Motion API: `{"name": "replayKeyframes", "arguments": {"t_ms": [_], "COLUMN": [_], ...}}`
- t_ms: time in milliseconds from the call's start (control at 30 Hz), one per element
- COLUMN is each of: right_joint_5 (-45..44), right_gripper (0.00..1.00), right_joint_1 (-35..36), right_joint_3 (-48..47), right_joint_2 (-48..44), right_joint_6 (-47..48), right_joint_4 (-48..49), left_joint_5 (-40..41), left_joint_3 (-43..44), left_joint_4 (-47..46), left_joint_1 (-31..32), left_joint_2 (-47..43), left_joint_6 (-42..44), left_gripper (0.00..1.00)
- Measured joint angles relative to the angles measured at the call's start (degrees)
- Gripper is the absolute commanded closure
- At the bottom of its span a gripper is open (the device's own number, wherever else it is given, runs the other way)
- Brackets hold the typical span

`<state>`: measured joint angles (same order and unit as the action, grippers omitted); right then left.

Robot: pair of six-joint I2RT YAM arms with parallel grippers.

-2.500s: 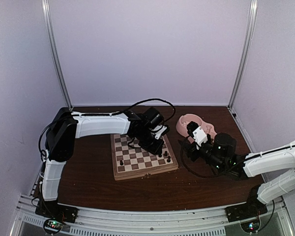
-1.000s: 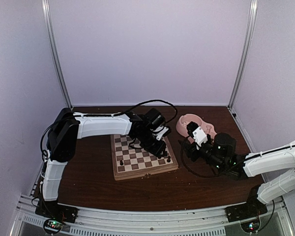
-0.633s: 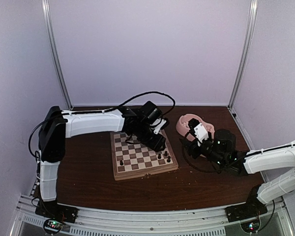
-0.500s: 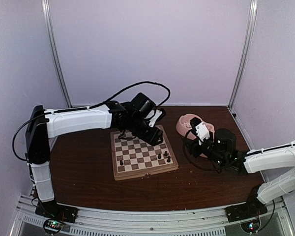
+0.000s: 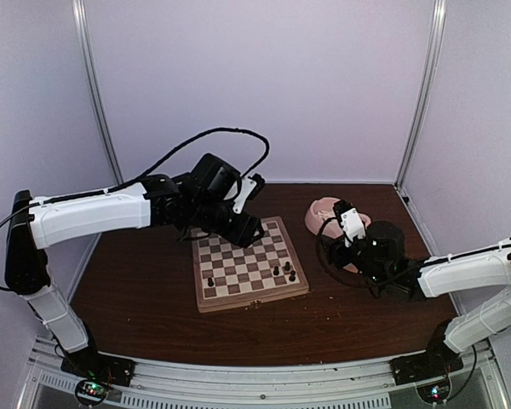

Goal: Set up the chess pieces on the board
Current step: Pick up the chess pile from the storage box.

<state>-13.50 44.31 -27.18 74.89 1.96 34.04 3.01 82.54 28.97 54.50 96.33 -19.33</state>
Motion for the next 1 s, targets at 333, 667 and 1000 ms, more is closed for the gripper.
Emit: {"name": "replayKeyframes", "arguments": {"t_ms": [333,667,1000], "right_joint_5": [-1.5,-1.6,-2.1], "right_gripper": [0.29,0.29,0.26], "right_joint_1": [0.0,0.0,0.0], "right_joint_3": [0.0,0.0,0.0], "right_joint_2": [0.0,-0.1,-1.0], "right_joint_6": [-0.5,-0.9,-1.1], "right_joint_4": [0.0,-0.7,-0.6], "left_joint_5": [1.4,2.8,5.3], "left_joint_3": [-0.3,-0.3,-0.5], "left_joint_4": [-0.5,-1.3,-2.2], "left_joint_1": [0.0,0.0,0.0], "left_joint_2": [-1.5,-2.3,-4.8], "left_joint_6": [0.2,0.2,0.3], "left_gripper": [0.37,0.34,0.04]}}
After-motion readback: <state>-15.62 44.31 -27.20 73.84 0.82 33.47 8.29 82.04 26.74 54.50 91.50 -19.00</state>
